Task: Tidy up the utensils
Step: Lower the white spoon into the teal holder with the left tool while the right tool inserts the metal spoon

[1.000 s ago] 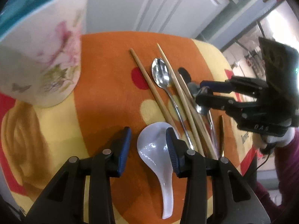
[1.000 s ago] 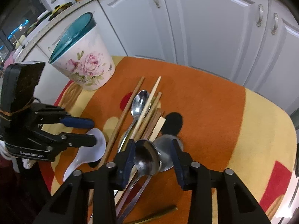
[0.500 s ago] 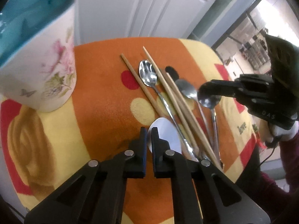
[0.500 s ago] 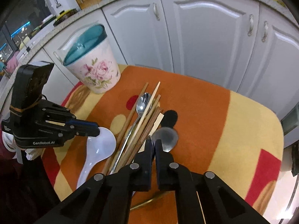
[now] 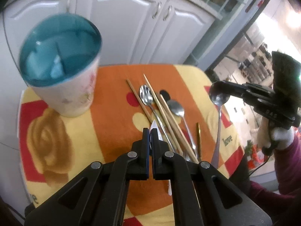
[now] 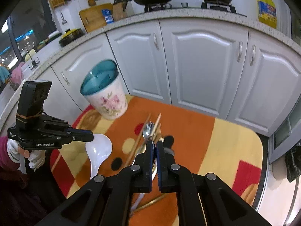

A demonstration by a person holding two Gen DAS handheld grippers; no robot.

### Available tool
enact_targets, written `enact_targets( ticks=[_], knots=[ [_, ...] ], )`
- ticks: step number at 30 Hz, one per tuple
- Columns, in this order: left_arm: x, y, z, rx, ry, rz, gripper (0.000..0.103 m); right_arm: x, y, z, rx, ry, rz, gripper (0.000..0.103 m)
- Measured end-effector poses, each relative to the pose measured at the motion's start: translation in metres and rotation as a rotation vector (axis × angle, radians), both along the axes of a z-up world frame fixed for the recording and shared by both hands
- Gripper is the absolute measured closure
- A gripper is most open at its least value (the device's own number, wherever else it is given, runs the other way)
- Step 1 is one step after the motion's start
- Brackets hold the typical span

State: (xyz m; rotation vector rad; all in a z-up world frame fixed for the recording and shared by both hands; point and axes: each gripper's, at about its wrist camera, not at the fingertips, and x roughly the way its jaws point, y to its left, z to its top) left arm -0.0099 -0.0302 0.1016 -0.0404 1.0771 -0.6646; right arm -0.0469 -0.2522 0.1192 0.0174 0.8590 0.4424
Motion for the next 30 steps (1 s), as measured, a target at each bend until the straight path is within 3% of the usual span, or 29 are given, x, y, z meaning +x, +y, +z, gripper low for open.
enact_targets(
  ticks=[6, 9, 19, 25, 30],
  knots=[
    [0.001, 0.029, 0.043, -0.055, -0.063, 0.066, 0.103, 0.012, 0.014, 0.033, 0.031, -0.081, 0.014, 0.1],
    [0.008, 0.047, 0.074, -0.06, -0.132, 0.107, 0.103, 0.025, 0.026, 0.049, 0.036, -0.126, 0.004, 0.1],
    [0.073, 0.097, 0.137, 0.019, -0.35, 0.343, 0.103, 0.094, 0.092, 0.092, -0.007, -0.291, -0.055, 0.1],
    [0.108, 0.101, 0.132, 0.098, -0.425, 0.413, 0.103, 0.13, 0.129, 0.103, -0.069, -0.38, -0.073, 0.1],
    [0.116, 0.094, 0.104, 0.149, -0.436, 0.435, 0.103, 0.149, 0.156, 0.091, -0.165, -0.45, -0.088, 0.1]
  ],
)
